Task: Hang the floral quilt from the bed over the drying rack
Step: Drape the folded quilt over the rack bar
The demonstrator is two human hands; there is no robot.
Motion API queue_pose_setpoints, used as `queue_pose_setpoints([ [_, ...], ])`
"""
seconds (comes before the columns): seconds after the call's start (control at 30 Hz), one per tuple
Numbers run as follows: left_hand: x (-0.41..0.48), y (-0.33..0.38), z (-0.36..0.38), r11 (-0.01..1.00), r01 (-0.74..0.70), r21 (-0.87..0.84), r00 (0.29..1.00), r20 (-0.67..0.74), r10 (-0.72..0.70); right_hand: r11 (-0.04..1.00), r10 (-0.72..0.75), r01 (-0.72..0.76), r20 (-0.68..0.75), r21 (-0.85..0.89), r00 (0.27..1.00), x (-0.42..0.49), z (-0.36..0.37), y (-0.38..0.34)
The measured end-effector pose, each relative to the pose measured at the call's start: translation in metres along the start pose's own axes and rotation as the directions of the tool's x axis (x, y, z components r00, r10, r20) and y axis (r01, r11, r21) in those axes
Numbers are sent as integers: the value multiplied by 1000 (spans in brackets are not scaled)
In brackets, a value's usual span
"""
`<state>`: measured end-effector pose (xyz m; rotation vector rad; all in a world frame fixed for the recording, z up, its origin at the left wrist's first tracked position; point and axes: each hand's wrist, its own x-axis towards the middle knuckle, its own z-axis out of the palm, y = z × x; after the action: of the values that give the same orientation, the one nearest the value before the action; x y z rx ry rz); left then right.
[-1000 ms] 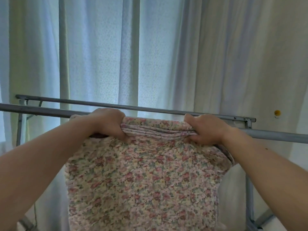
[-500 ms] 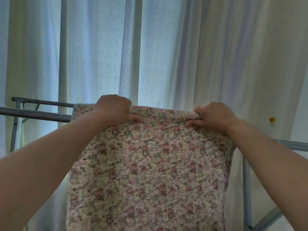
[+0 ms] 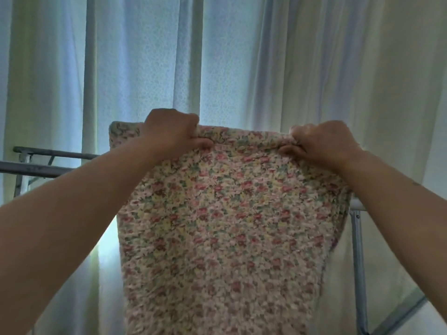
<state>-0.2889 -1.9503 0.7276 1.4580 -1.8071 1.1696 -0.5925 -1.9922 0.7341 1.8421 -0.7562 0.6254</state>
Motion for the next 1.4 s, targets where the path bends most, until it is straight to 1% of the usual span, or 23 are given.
queue_pose_setpoints([
  [0.17, 31, -3, 1, 999, -24, 48, 992, -120, 30, 991, 62, -65, -29, -119, 998, 20, 2, 18],
  [0.27, 60, -6, -2, 997, -40, 62, 984, -172, 50, 981, 108, -122, -93, -153, 990, 41, 3, 33],
  [0.33, 76, -8, 3, 997, -19, 76, 983, -183, 32, 965, 179, -199, -128, -168, 976, 52, 11, 39],
  [0.37, 80, -8, 8, 997, 1, 82, 984, -180, 14, 953, 234, -252, -121, -170, 965, 56, 18, 39],
  [0.43, 85, -4, 24, 995, 28, 96, 988, -155, -13, 921, 350, -353, -51, -166, 935, 60, 33, 36],
  [0.5, 84, 1, 44, 994, 30, 103, 993, -114, -18, 897, 427, -420, 23, -142, 904, 60, 53, 30],
  [0.63, 71, 8, 81, 996, 20, 86, 998, -54, -16, 864, 503, -495, 164, -89, 848, 48, 92, 16],
  [0.7, 64, 10, 98, 998, 31, 58, 1000, -1, -31, 827, 549, -563, 227, -5, 805, 38, 104, 8],
  [0.77, 59, 13, 112, 998, 60, 15, 997, 57, -60, 782, 579, -614, 242, 105, 779, 32, 107, 0],
  [0.8, 58, 13, 117, 997, 78, 0, 993, 86, -78, 763, 581, -622, 235, 176, 779, 30, 105, -4],
  [0.87, 55, 14, 125, 993, 112, -35, 986, 131, -106, 706, 558, -596, 219, 383, 801, 26, 93, -18],
  [0.93, 54, 15, 128, 989, 135, -65, 981, 150, -124, 644, 485, -518, 223, 563, 846, 17, 77, -38],
  [0.97, 55, 15, 128, 988, 141, -70, 980, 152, -129, 657, 421, -479, 243, 583, 874, 11, 69, -50],
  [1.03, 54, 16, 128, 987, 146, -70, 978, 158, -133, 755, 265, -415, 343, 508, 901, 0, 59, -72],
  [1.1, 53, 18, 129, 987, 149, -62, 977, 165, -137, 842, 149, -352, 451, 409, 880, -9, 55, -82],
  [1.13, 51, 18, 129, 986, 157, -64, 975, 170, -144, 862, 116, -334, 490, 383, 864, -12, 54, -84],
  [1.23, 46, 19, 127, 980, 165, -115, 979, 141, -148, 891, 73, -296, 536, 343, 841, -17, 56, -87],
  [1.33, 38, 26, 117, 929, 185, -320, 983, 55, -176, 908, 105, -287, 499, 304, 860, -16, 62, -88],
  [1.4, 30, 36, 106, 895, 112, -431, 987, -54, -150, 917, 108, -270, 469, 293, 877, -13, 65, -88],
])
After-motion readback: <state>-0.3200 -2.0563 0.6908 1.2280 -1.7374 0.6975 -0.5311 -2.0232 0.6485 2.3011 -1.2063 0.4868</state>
